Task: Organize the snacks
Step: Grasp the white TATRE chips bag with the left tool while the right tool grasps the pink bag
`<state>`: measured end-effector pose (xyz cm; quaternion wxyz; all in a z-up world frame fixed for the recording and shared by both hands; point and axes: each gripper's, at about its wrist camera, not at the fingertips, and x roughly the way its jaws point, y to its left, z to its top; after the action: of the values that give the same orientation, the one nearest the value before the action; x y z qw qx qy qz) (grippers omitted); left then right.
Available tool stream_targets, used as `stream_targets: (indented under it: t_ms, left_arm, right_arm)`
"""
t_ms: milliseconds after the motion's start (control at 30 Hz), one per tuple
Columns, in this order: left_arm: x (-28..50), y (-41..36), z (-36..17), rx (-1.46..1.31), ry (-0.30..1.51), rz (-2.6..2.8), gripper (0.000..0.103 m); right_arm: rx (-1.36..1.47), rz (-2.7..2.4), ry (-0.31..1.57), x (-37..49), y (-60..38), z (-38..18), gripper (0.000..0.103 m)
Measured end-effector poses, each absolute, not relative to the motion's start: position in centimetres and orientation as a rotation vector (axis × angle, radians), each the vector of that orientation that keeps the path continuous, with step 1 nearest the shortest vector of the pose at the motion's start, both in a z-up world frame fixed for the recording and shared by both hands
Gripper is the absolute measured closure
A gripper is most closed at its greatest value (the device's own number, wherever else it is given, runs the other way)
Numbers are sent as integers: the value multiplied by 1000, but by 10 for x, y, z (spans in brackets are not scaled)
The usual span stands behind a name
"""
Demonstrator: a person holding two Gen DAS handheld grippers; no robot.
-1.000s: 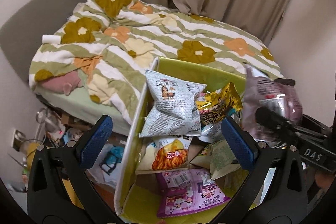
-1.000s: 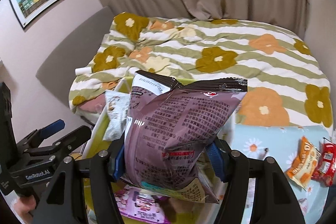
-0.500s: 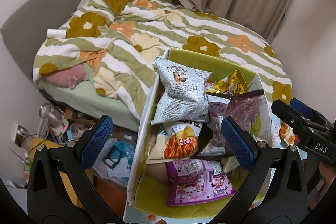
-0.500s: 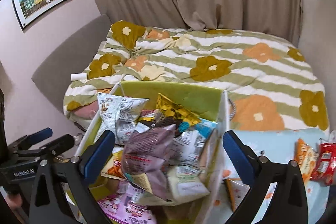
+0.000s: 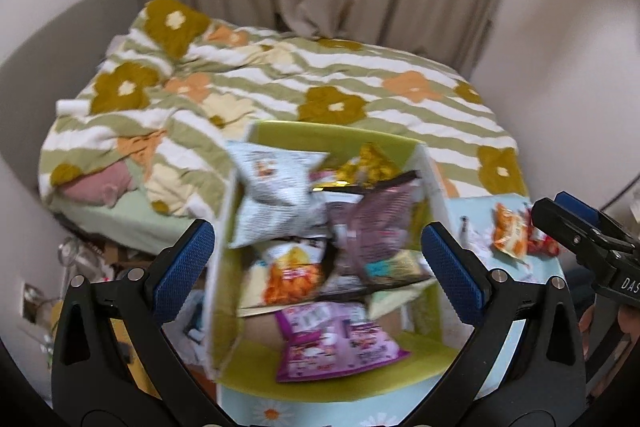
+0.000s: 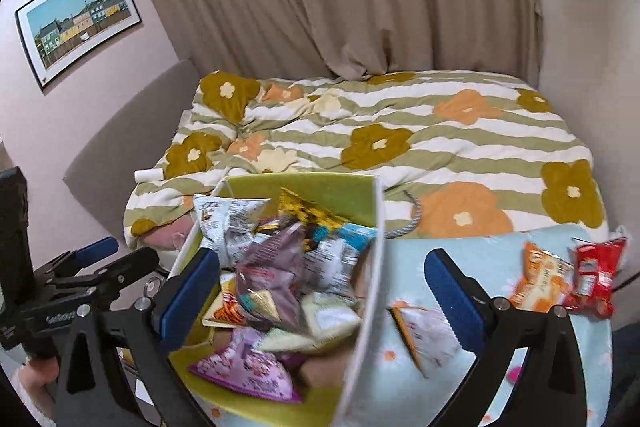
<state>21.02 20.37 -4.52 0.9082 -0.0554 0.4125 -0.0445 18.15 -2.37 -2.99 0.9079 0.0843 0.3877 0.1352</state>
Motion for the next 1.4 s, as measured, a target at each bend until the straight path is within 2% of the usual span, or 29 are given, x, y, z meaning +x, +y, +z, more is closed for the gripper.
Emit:
stream_targets:
  t_ms: [333,667,1000,1400]
  left_arm:
    - [196,117,-44,-24,856,-242,0]
    - [197,0,-63,75,894,-293,0]
    - [226,-92,-135,295,1032,-240,0]
    - [271,-118,-219,499,1239,-279,0]
  right_arm:
    - [169,72,769,139,-113,-24,0]
    - [239,52,831,117,-211,-57,0]
    - [236,127,943,114,-284,-110,0]
    - [219,188,1080,125,-293,-182,0]
